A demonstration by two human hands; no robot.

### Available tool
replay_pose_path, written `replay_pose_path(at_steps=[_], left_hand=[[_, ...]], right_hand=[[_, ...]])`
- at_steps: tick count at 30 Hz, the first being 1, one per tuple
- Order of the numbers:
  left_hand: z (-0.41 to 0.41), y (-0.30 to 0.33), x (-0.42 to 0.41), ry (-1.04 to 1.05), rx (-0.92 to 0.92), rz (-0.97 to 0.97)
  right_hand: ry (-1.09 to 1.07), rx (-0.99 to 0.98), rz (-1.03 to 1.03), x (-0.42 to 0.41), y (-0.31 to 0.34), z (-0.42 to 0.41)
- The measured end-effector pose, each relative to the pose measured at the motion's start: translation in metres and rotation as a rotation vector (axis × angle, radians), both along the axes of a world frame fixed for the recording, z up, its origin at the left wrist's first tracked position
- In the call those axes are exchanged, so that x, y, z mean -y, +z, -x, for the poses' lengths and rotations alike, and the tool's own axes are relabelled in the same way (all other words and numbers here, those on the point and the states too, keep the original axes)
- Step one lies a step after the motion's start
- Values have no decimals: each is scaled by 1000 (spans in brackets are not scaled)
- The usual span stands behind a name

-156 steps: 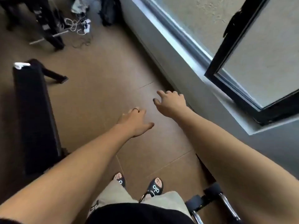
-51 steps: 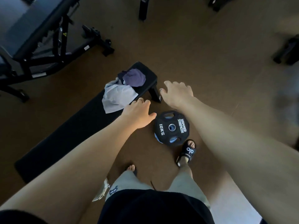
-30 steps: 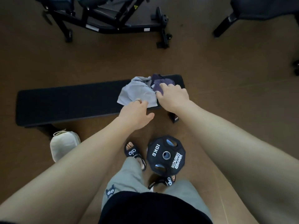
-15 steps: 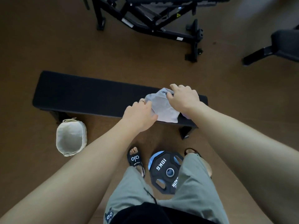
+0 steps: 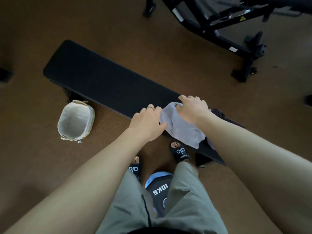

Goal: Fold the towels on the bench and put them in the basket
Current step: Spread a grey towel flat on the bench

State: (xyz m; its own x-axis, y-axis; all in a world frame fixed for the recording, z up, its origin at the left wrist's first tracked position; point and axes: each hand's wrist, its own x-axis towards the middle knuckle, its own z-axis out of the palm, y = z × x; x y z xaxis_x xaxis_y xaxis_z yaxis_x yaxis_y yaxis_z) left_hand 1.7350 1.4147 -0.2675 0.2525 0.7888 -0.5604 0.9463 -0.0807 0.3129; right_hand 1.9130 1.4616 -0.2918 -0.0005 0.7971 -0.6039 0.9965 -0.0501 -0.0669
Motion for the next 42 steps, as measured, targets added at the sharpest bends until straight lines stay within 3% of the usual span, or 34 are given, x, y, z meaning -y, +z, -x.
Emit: replay_pose_path(at_steps=[10, 16, 26, 33, 37, 42], left_hand=[[-65, -189, -35, 173, 5, 24], [-57, -257, -44, 190, -18, -61], [-45, -294, -69, 167, 136, -216], [-42, -292, -49, 204, 260, -349], [-47, -278, -42, 198, 233, -431], [-51, -263, -32, 234, 236, -497]], right_hand=[[306, -20, -12, -63, -174, -31], [371, -54, -37, -86, -230, -17], [315, -132, -7, -113, -241, -13], [372, -162, 206, -98, -234, -19], [354, -217, 83, -90, -224, -27], [327, -398, -236, -73, -204, -38]])
